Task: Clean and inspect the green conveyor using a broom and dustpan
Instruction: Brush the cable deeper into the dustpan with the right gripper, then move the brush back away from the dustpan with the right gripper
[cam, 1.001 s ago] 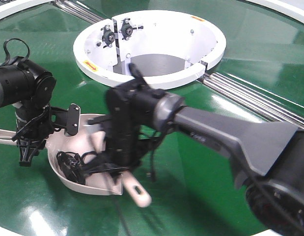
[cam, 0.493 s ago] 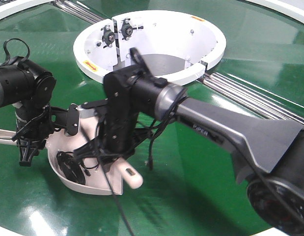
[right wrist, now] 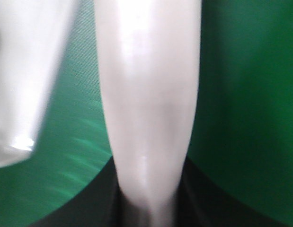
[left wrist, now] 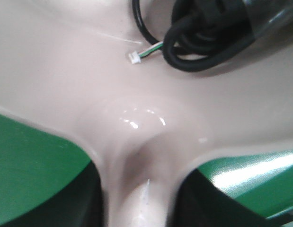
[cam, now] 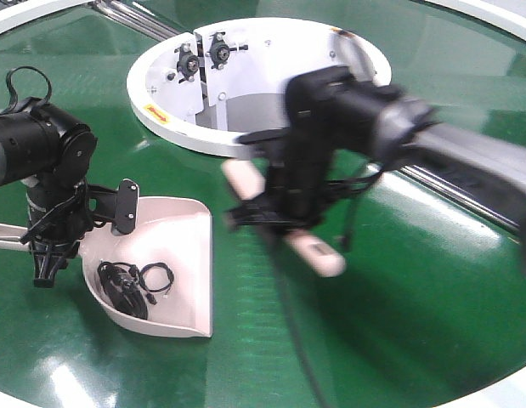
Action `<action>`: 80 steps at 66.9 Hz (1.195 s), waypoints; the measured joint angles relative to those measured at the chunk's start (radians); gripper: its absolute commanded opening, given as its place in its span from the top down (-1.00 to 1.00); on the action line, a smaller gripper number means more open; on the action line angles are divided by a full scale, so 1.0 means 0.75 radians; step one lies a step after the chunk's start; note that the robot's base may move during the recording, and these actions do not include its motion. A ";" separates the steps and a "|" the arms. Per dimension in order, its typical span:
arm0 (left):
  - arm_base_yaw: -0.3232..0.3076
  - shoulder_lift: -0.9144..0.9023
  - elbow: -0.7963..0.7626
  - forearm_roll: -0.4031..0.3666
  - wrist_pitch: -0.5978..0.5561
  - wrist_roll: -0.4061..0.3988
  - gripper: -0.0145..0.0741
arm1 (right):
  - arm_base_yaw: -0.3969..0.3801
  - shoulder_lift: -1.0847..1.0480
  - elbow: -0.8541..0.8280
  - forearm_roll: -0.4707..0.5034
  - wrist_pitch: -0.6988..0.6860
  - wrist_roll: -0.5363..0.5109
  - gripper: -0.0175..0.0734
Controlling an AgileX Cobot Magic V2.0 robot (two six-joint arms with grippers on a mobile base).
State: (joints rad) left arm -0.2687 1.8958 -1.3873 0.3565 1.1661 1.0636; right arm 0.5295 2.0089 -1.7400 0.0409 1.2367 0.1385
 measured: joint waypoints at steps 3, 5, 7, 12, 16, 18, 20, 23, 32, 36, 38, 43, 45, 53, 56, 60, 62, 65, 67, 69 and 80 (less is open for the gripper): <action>0.000 0.000 0.000 0.000 0.000 0.000 0.69 | -0.047 -0.040 0.061 -0.004 0.000 -0.020 0.62; 0.000 0.000 0.000 0.000 0.000 0.000 0.69 | -0.080 -0.061 0.092 -0.004 0.000 -0.030 0.62; 0.000 0.000 0.000 0.000 0.000 0.000 0.69 | -0.105 -0.091 0.134 -0.004 -0.003 -0.039 0.62; 0.000 0.000 0.000 0.000 0.000 0.000 0.69 | -0.185 -0.159 0.227 -0.004 -0.026 -0.052 0.62; 0.000 0.000 0.000 0.000 0.000 0.000 0.69 | -0.239 -0.218 0.308 -0.004 -0.066 -0.065 0.62; 0.000 0.000 0.000 0.000 0.000 0.000 0.69 | -0.270 -0.245 0.348 -0.004 -0.082 -0.071 0.62; 0.000 0.000 0.000 0.000 0.000 0.000 0.69 | -0.298 -0.269 0.387 -0.004 -0.109 -0.084 0.62; 0.000 0.000 0.000 0.000 0.000 0.000 0.69 | -0.335 -0.301 0.443 -0.004 -0.132 -0.093 0.62; 0.000 0.000 0.000 0.000 0.000 0.000 0.69 | -0.409 -0.352 0.583 -0.004 -0.199 -0.131 0.62; 0.000 0.000 0.000 0.000 0.000 0.000 0.69 | -0.418 -0.360 0.620 -0.004 -0.218 -0.151 0.62; 0.000 0.000 0.000 0.000 0.000 0.000 0.69 | -0.417 -0.361 0.631 -0.004 -0.227 -0.157 0.62; 0.000 0.000 0.000 0.000 0.000 0.000 0.69 | -0.417 -0.361 0.652 0.003 -0.249 -0.165 0.62; 0.000 0.000 0.000 0.000 0.000 0.000 0.69 | -0.417 -0.361 0.656 0.007 -0.258 -0.169 0.62; 0.000 0.000 0.000 0.000 0.000 0.000 0.69 | -0.417 -0.364 0.658 0.036 -0.301 -0.185 0.62; 0.000 0.000 0.000 0.000 0.000 0.000 0.69 | -0.417 -0.364 0.658 0.038 -0.314 -0.185 0.62; 0.000 0.000 0.000 0.000 0.000 0.000 0.69 | -0.417 -0.364 0.658 0.042 -0.332 -0.185 0.62; 0.000 0.000 0.000 0.000 0.000 0.000 0.69 | -0.417 -0.364 0.658 0.042 -0.339 -0.185 0.62; 0.000 0.000 0.000 0.000 0.000 0.000 0.69 | -0.417 -0.364 0.658 0.046 -0.345 -0.185 0.62; 0.000 0.000 0.000 0.000 0.000 0.000 0.69 | -0.417 -0.364 0.658 0.047 -0.350 -0.185 0.62; 0.000 0.000 0.000 0.000 0.000 0.000 0.69 | -0.417 -0.364 0.658 0.046 -0.352 -0.185 0.62; 0.000 0.000 0.000 0.000 0.000 0.000 0.69 | -0.417 -0.364 0.658 0.052 -0.347 -0.185 0.62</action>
State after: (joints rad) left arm -0.2687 1.8958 -1.3873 0.3565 1.1661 1.0636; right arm 0.2164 1.7360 -1.2468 0.0795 0.9768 0.0000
